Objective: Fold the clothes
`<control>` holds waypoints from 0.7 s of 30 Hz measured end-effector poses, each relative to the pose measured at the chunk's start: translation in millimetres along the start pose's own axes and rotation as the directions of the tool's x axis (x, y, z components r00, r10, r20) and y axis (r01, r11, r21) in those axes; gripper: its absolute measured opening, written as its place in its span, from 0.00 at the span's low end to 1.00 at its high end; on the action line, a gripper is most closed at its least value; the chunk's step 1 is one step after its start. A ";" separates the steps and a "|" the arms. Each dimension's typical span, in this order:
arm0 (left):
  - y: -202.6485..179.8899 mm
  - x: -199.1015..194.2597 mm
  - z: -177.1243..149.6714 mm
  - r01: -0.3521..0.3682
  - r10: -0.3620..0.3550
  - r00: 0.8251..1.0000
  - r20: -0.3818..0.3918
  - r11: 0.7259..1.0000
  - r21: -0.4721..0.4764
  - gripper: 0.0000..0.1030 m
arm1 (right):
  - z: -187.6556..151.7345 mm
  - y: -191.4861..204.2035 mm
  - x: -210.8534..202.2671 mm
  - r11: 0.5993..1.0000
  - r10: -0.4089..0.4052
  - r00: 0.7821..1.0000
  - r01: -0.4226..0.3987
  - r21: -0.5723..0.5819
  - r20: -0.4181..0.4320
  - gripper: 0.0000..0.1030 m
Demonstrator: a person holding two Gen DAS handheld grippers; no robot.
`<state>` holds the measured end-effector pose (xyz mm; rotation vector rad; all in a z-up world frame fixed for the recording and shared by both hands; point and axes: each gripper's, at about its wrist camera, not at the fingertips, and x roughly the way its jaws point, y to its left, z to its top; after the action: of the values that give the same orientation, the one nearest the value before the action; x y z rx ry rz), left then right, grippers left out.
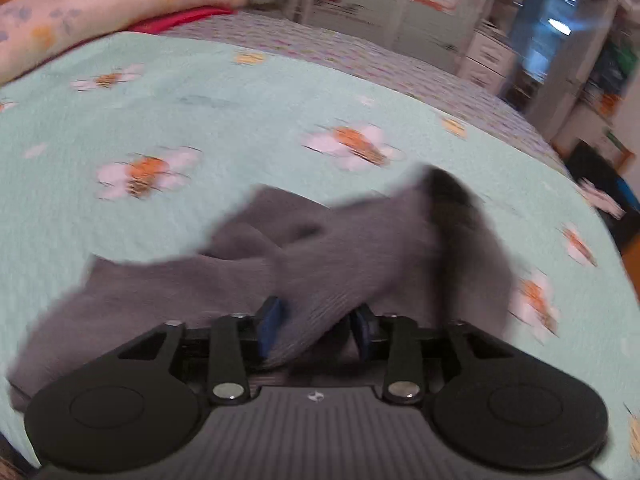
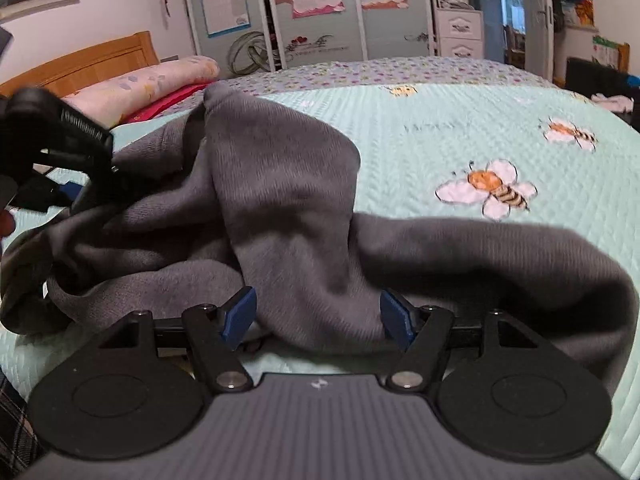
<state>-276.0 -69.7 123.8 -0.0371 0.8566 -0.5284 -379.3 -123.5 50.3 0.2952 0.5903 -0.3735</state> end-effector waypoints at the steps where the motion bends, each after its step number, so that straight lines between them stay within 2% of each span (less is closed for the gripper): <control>1: -13.6 -7.5 -5.5 0.053 -0.053 0.999 -0.005 0.998 0.024 0.42 | -1.9 -0.3 -1.7 1.000 0.000 1.000 0.000 0.001 -0.002 0.67; 3: -36.6 -27.8 -12.8 0.187 -0.187 0.982 -0.011 0.980 0.073 0.43 | -5.3 -1.5 -5.0 1.000 0.000 1.000 0.000 -0.003 -0.003 0.67; 7: -56.1 -58.4 -25.2 0.297 -0.299 0.954 -0.014 0.939 0.175 0.47 | -7.7 -2.9 -8.4 1.000 0.001 1.000 -0.001 -0.003 -0.004 0.67; 9: -53.1 -68.1 -36.0 0.214 -0.238 0.970 0.054 0.935 0.282 0.51 | -8.2 -3.4 -10.5 1.000 0.005 1.000 -0.005 -0.006 0.001 0.67; 11: -40.8 -71.8 -47.4 0.076 -0.139 0.978 0.156 0.932 0.354 0.65 | -8.7 -4.4 -13.1 1.000 0.012 1.000 -0.011 -0.008 0.010 0.67; 13: -24.3 -66.1 -57.2 -0.063 -0.027 0.974 0.224 0.922 0.382 0.70 | -9.4 -5.5 -16.1 1.000 0.019 1.000 -0.019 -0.005 0.020 0.67; 15: -11.5 -53.9 -64.1 -0.153 0.051 0.967 0.251 0.902 0.404 0.70 | -10.2 -6.1 -17.6 1.000 0.026 0.999 -0.027 0.006 0.028 0.67; 16: -7.0 -46.8 -66.0 -0.180 0.076 0.965 0.252 0.890 0.419 0.70 | -10.8 -6.1 -17.6 0.999 0.030 0.999 -0.030 0.012 0.030 0.68; 18: -4.6 -33.0 -67.4 -0.184 0.085 0.970 0.229 0.871 0.456 0.70 | -12.9 -4.5 -14.8 0.999 0.036 0.999 -0.036 0.018 0.022 0.68; 21: -11.0 -16.1 -69.7 -0.205 0.089 0.967 0.240 0.831 0.517 0.70 | -17.0 -1.4 -10.4 0.999 0.040 0.999 -0.040 0.009 0.009 0.68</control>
<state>-340.0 -59.6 91.8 0.4844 0.4767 -0.5922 -396.1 -115.7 42.7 0.3133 0.5730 -0.3386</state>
